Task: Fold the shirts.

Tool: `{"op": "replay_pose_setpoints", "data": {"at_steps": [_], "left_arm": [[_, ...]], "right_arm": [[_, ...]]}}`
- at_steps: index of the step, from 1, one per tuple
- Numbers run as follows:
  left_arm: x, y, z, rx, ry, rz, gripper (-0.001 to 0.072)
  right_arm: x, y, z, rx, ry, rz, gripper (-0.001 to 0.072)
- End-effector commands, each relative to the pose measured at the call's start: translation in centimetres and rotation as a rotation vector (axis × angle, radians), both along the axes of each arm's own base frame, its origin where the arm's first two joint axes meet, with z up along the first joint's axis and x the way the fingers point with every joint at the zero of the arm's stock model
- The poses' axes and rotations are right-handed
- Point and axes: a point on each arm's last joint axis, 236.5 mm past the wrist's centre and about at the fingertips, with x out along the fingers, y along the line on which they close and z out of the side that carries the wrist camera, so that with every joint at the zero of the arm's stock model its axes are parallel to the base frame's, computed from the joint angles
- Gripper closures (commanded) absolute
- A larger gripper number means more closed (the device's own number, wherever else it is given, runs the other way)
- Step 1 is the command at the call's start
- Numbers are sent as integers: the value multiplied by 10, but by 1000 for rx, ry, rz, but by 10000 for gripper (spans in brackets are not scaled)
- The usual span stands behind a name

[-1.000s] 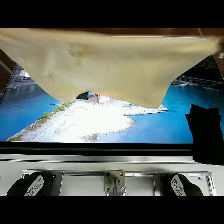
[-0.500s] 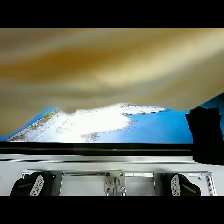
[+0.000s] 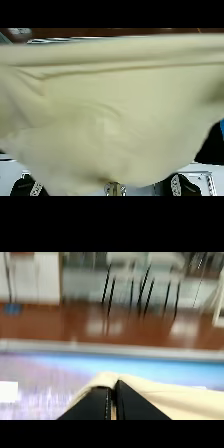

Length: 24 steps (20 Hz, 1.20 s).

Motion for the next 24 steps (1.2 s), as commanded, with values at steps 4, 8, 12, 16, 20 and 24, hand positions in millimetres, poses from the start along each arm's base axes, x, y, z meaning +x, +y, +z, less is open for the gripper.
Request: {"op": "replay_pose_setpoints", "data": {"at_steps": [4, 8, 12, 16, 20, 24], "left_arm": [[99, 11, -216, -192, 548, -38, 673], [202, 4, -287, -268, 600, -104, 673], [287, 4, -337, -273, 556, -57, 673], [343, -3, -362, -260, 442, -5, 672], [360, -16, -408, -322, 463, 33, 672], [343, -30, -450, -382, 627, 14, 672]], "right_arm": [[71, -30, -219, 316, 555, 6, 657], [181, 12, -297, 213, 531, 89, 656], [284, 17, -318, 169, 236, -18, 656], [321, 3, -354, 155, 142, -106, 656], [324, -2, -408, 167, 230, -130, 656], [316, 5, -429, 175, 301, -110, 656]]}}
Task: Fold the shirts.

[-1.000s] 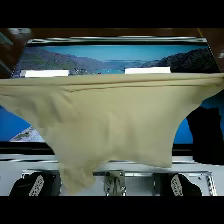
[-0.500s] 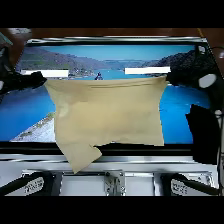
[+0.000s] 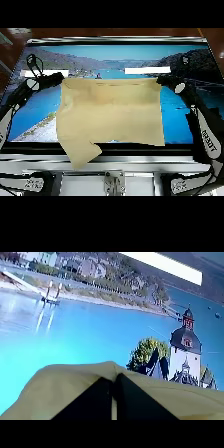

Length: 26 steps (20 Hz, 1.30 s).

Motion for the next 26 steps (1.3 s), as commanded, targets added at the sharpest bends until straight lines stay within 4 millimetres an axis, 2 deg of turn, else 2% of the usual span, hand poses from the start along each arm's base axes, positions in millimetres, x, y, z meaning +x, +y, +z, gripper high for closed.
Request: {"op": "replay_pose_setpoints", "data": {"at_steps": [1, 2, 4, 7, 9, 11, 17, 18, 19, 20, 21, 22, 24, 25, 26], "left_arm": [[-15, -10, -31, -36, 122, -33, 672], [-26, -11, -37, -39, 178, -69, 672], [-59, -13, -49, -50, 332, -169, 672], [-115, -7, -66, -69, 569, -281, 673], [-139, -1, -73, -77, 670, -294, 673], [-143, -1, -75, -85, 692, -302, 673], [-147, -6, -91, -126, 752, -261, 670], [-149, -5, -91, -128, 762, -255, 620], [-152, -3, -89, -129, 771, -256, 472], [-156, 1, -86, -132, 796, -259, 235], [-164, 8, -80, -121, 833, -270, 168], [-175, 18, -72, -93, 880, -285, 173], [-207, 52, -54, 17, 1004, -298, 186], [-224, 66, -43, 61, 1042, -313, 186], [-240, 70, -33, 73, 1054, -359, 185]], "right_arm": [[-6, 6, -16, 13, 55, 19, 656], [-13, 10, -16, 26, 88, 38, 656], [-39, 19, -22, 66, 212, 99, 656], [-82, 17, -34, 137, 397, 148, 656], [-104, 16, -45, 186, 501, 157, 656], [-115, 15, -52, 212, 556, 155, 656], [-128, 21, -79, 289, 658, 116, 655], [-128, 21, -77, 290, 656, 116, 625], [-129, 21, -74, 292, 657, 119, 488], [-131, 22, -65, 294, 655, 128, 214], [-135, 20, -56, 278, 652, 147, 123], [-141, 14, -43, 250, 644, 169, 121], [-157, -16, -18, 179, 644, 153, 121], [-170, -32, -8, 155, 662, 136, 121], [-190, -49, 0, 143, 708, 118, 122]]}}
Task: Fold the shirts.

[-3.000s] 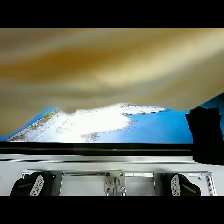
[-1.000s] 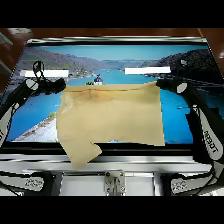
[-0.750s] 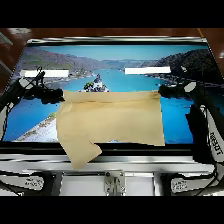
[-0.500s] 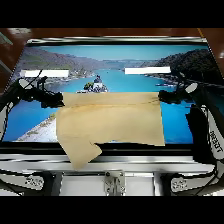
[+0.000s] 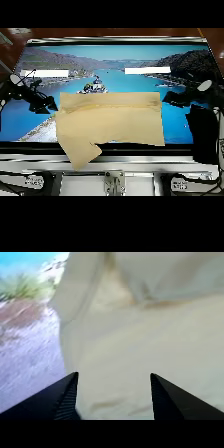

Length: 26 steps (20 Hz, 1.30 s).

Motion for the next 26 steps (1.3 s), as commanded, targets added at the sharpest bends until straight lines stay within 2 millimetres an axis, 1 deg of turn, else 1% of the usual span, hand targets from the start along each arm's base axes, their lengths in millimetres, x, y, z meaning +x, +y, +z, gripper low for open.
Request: {"op": "replay_pose_setpoints", "data": {"at_steps": [1, 2, 3, 4, 5, 7, 8, 9, 10, 13, 17, 19, 21, 22, 23, 25, 26], "left_arm": [[-67, 34, 30, 53, 136, -123, 185], [-85, 35, 30, 37, 152, -98, 182], [-106, 28, 24, -17, 168, -48, 180], [-123, 16, 15, -85, 167, 5, 179], [-140, 4, 2, -136, 162, 56, 179], [-174, -7, -23, -152, 189, 107, 179], [-186, -12, -32, -159, 205, 110, 179], [-193, -19, -39, -176, 215, 124, 179], [-194, -25, -45, -197, 215, 144, 179], [-186, -39, -61, -223, 163, 207, 180], [-191, -54, -80, -227, 173, 210, 182], [-192, -61, -84, -233, 178, 206, 186], [-188, -64, -86, -228, 160, 200, 189], [-183, -66, -86, -232, 146, 209, 244], [-180, -67, -86, -235, 135, 220, 348], [-175, -65, -88, -224, 125, 250, 520], [-175, -65, -88, -223, 125, 252, 632]], "right_arm": [[-61, -49, 27, -80, 127, 3, 122], [-81, -66, 29, -95, 179, -3, 122], [-97, -80, 30, -103, 220, -8, 121], [-108, -91, 29, -89, 246, -40, 122], [-109, -99, 30, -54, 233, -95, 122], [-107, -103, 32, 9, 206, -150, 122], [-107, -105, 32, 11, 204, -157, 122], [-107, -106, 32, 7, 201, -158, 122], [-105, -106, 33, 5, 192, -161, 122], [-102, -104, 33, 17, 183, -163, 122], [-102, -104, 33, 18, 184, -164, 122], [-103, -103, 34, 22, 188, -169, 122], [-103, -103, 34, 24, 191, -177, 122], [-104, -103, 34, 26, 194, -175, 122], [-105, -102, 33, 29, 199, -176, 122], [-109, -99, 33, 40, 218, -175, 122], [-114, -96, 30, 51, 241, -169, 122]]}}
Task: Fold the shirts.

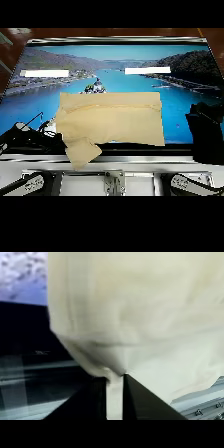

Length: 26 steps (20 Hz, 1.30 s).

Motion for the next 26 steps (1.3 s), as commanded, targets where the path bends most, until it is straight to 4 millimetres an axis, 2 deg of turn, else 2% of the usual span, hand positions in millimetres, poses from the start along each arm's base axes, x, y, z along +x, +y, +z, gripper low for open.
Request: {"op": "replay_pose_setpoints", "data": {"at_steps": [1, 3, 7, 8, 10, 12, 15, 16, 17, 20, 22, 23, 24, 26], "left_arm": [[7, 0, -3, 12, -17, 30, 672], [5, -1, 0, 2, -29, -4, 673], [11, 0, 9, 8, -80, -29, 673], [13, 0, 12, 10, -93, -31, 673], [7, -3, 19, -6, -94, -62, 673], [7, -3, 23, -3, -104, -67, 673], [9, -3, 26, 2, -122, -67, 673], [9, -3, 27, 1, -123, -68, 673], [9, -3, 28, 1, -124, -69, 673], [9, -3, 29, 2, -130, -69, 673], [11, -3, 30, 4, -136, -70, 673], [14, -2, 32, 6, -143, -70, 673], [17, -1, 34, 10, -154, -71, 673], [32, 3, 43, 22, -197, -78, 673]], "right_arm": [[-21, 13, -9, 50, 81, 18, 121], [-55, 38, -34, 142, 192, 50, 121], [-113, 115, -75, 422, 304, 77, 121], [-122, 126, -85, 452, 311, 70, 121], [-131, 134, -102, 453, 317, 31, 121], [-132, 134, -114, 429, 305, 1, 121], [-119, 136, -115, 438, 260, -40, 123], [-114, 135, -116, 436, 243, -54, 140], [-110, 131, -119, 418, 226, -69, 230], [-98, 130, -119, 419, 188, -104, 245], [-94, 132, -117, 434, 166, -100, 517], [-92, 133, -116, 438, 154, -90, 589], [-90, 135, -114, 447, 140, -80, 655], [-83, 145, -103, 500, 85, -27, 655]]}}
